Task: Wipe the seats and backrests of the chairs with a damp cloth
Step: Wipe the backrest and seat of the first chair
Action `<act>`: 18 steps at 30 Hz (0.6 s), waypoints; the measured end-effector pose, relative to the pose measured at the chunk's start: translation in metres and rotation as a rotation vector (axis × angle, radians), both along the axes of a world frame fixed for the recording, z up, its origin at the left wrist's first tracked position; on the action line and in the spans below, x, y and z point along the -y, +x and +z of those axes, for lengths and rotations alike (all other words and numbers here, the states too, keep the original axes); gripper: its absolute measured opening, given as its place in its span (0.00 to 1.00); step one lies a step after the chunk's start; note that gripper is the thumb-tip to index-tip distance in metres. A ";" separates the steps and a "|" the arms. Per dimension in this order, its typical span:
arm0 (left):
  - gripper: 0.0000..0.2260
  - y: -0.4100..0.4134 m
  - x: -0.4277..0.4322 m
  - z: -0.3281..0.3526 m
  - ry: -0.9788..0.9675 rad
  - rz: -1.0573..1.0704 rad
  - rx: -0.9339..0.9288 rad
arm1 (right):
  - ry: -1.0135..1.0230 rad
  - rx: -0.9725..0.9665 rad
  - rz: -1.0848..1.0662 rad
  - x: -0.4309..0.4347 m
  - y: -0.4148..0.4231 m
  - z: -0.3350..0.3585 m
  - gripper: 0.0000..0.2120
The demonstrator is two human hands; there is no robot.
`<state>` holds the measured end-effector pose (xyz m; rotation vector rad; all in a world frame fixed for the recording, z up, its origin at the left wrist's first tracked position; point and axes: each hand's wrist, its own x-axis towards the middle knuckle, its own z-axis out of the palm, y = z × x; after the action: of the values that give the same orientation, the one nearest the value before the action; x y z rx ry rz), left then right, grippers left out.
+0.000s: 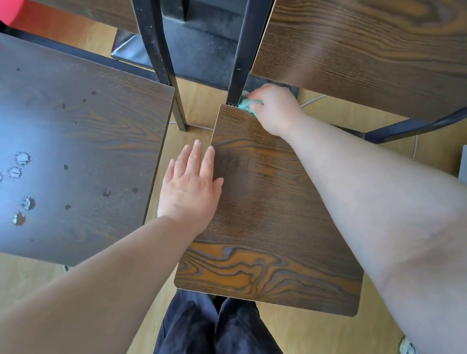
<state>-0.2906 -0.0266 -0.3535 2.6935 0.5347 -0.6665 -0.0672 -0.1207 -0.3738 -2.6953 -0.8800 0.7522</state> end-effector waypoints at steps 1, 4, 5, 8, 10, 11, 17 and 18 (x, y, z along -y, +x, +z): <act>0.27 -0.001 0.001 0.000 -0.004 0.000 0.000 | 0.012 0.009 -0.009 0.001 -0.002 -0.001 0.15; 0.27 -0.005 0.002 0.001 -0.011 -0.006 0.000 | 0.071 0.053 -0.039 0.006 -0.011 -0.005 0.15; 0.27 -0.006 0.003 0.001 -0.014 -0.008 0.001 | 0.097 0.068 -0.050 0.008 -0.014 -0.006 0.15; 0.27 -0.007 0.002 0.002 -0.019 -0.008 0.004 | 0.163 0.095 -0.090 0.013 -0.023 -0.008 0.14; 0.27 -0.007 0.001 0.002 -0.016 -0.007 0.009 | 0.178 0.103 -0.110 0.014 -0.026 -0.007 0.13; 0.27 -0.007 0.000 0.002 -0.015 -0.009 0.012 | 0.183 0.104 -0.117 0.013 -0.027 -0.007 0.13; 0.27 -0.006 -0.002 0.003 -0.008 -0.013 0.026 | 0.208 0.079 -0.169 0.015 -0.036 -0.006 0.12; 0.27 -0.006 -0.002 0.003 -0.006 -0.015 0.025 | 0.218 0.067 -0.176 0.017 -0.039 -0.006 0.12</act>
<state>-0.2969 -0.0241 -0.3508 2.6989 0.5054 -0.6366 -0.1064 -0.1373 -0.3794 -2.5731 -0.6835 0.4998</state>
